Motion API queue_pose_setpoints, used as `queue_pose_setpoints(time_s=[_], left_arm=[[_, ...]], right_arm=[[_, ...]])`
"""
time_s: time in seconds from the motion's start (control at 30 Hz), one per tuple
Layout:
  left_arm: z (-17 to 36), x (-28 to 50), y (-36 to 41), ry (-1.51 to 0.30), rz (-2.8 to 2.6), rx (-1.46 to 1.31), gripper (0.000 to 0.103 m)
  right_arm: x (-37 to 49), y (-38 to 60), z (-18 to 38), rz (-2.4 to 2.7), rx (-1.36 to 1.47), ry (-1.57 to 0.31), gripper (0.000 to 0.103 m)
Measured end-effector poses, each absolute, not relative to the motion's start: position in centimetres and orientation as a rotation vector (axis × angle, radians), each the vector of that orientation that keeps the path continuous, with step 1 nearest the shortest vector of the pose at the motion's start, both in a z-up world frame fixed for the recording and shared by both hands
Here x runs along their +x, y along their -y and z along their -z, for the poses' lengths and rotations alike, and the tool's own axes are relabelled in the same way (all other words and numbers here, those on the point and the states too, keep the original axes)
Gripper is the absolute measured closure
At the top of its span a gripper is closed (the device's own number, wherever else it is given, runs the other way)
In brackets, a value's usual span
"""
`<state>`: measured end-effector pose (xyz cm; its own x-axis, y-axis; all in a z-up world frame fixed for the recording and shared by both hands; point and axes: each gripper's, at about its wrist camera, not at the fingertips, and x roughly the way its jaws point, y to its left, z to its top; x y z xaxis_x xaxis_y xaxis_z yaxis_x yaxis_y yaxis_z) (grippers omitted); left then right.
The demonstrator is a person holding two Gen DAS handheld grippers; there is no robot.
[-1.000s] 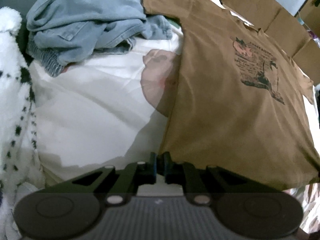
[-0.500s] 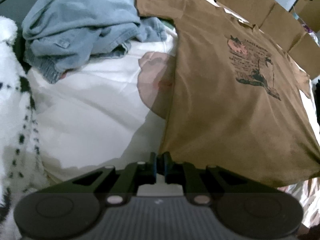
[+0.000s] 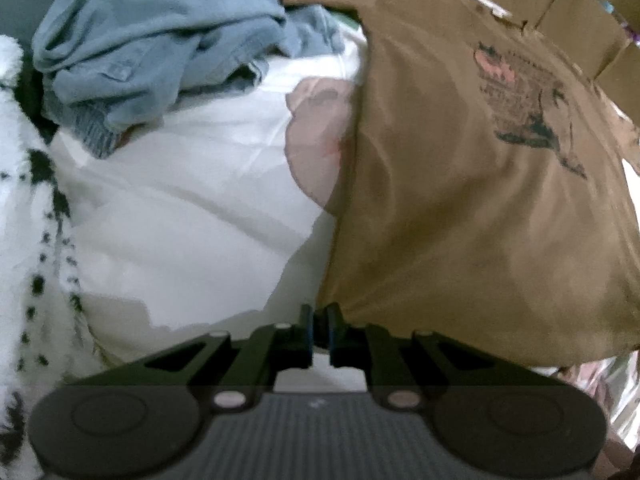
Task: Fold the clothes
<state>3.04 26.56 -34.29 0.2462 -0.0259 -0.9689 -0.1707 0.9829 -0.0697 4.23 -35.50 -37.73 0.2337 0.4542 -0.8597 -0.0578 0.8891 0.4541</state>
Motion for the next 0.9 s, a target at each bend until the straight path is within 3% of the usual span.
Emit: queue_pose_setpoints(time_s=[0.5, 0.6, 0.73, 0.9], left_arm=[[36.7, 3.8, -26.1, -1.402, -0.102, -0.115, 0.096], [36.6, 3.7, -26.2, -1.408, -0.103, -0.108, 0.096], [36.4, 3.8, -25.9, -1.411, -0.103, -0.100, 0.096], [36.3, 4.1, -26.1, -1.414, -0.097, -0.091, 0.096]], right_arm=[[4.9, 33.4, 39.5, -0.458, 0.409, -1.292, 0.098], [5.3, 32.9, 40.5, -0.472, 0.428, -1.300, 0.089], [5.8, 32.1, 40.7, -0.492, 0.445, -1.284, 0.087], [7.0, 30.3, 40.7, -0.536, 0.436, -1.270, 0.074]])
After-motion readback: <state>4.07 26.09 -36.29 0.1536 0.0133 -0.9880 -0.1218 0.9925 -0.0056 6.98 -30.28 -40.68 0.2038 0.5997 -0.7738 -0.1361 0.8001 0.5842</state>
